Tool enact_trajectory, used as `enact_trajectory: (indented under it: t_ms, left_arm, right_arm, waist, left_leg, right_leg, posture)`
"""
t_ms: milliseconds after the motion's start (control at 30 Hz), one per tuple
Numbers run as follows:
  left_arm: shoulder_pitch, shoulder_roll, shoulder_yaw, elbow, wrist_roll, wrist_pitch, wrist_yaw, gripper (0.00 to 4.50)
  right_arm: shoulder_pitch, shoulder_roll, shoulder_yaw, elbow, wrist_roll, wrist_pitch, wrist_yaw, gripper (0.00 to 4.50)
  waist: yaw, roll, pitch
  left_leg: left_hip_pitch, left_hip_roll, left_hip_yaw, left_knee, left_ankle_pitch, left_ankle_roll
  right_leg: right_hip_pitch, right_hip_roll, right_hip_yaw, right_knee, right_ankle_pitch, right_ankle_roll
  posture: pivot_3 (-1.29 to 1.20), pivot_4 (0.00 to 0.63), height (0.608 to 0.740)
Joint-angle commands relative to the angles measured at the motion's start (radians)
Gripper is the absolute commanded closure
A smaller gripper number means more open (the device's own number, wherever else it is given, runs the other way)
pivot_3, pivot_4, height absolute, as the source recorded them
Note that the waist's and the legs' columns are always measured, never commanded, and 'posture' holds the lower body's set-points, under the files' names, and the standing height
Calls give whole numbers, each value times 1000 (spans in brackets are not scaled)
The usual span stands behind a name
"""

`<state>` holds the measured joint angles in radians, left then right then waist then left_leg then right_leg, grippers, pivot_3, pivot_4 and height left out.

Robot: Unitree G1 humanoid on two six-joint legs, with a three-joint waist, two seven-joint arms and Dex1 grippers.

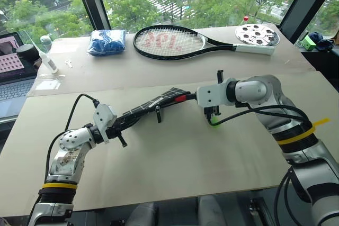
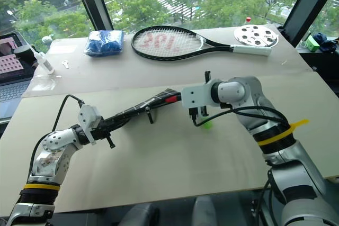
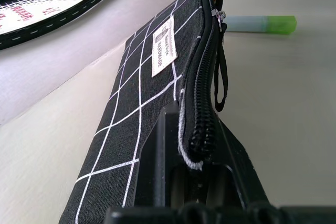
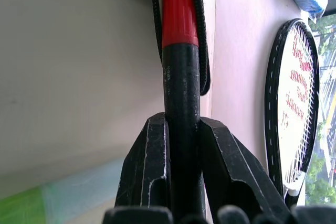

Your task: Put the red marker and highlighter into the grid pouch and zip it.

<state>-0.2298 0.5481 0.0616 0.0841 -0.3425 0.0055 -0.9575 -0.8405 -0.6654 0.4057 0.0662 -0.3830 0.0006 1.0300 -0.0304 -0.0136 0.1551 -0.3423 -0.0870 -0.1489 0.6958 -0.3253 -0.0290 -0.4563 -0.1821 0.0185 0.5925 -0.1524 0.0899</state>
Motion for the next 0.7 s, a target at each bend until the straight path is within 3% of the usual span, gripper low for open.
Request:
enact_trajectory:
  t_ms: [33,267,467,700]
  left_arm:
    - [-19,4,9,-10,-10,-7,-10,4500]
    - [-27,0,6,-2,-8,-10,-14,4500]
    - [-26,-1,8,-5,-8,-7,-10,4500]
    - [-17,1,18,-14,-12,-3,-2,4500]
  right_arm:
    - [-18,62,60,-26,-46,-47,-19,4045]
    - [-45,169,158,43,-161,-135,-92,4045]
    - [-125,250,212,234,-278,-272,-277,4045]
    - [-167,215,222,444,-348,-404,-410,4045]
  waist:
    - [-3,0,0]
    - [-14,0,0]
    - [-18,0,0]
    - [-15,0,0]
  left_leg:
    - [0,0,0,0,0,0]
    - [0,0,0,0,0,0]
    - [1,0,0,0,0,0]
    - [0,0,0,-1,0,0]
  right_leg:
    - [0,0,0,0,0,0]
    - [0,0,0,0,0,0]
    - [-1,0,0,0,0,0]
    - [-1,0,0,0,0,0]
  posture:
    - [0,150,740]
    - [0,150,740]
    - [0,150,740]
    - [0,150,740]
